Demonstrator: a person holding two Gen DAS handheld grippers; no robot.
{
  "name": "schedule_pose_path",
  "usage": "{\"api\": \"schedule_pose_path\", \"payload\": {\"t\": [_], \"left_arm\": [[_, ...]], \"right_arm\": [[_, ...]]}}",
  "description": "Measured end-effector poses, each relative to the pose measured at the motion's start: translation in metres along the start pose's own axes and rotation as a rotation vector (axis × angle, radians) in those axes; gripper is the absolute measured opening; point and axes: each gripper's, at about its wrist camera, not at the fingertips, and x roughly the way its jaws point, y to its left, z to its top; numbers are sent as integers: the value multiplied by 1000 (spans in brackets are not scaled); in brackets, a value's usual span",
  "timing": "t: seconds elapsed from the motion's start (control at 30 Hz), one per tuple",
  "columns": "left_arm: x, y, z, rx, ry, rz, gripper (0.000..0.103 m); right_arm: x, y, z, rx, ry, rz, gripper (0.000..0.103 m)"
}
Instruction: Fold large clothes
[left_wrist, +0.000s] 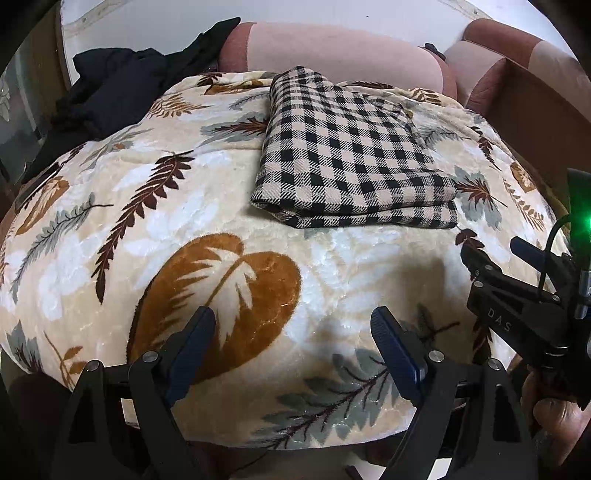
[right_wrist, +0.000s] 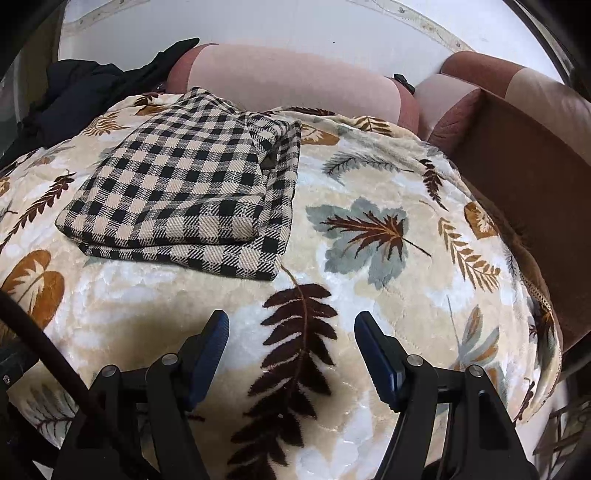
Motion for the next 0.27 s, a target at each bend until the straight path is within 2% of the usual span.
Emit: {"api": "schedule_pose_path", "payload": {"t": [0.27], "left_arm": [[-7, -4, -1, 10, -23, 10, 85]], "right_arm": [[-3, -1, -1, -6, -13, -4, 76]]}}
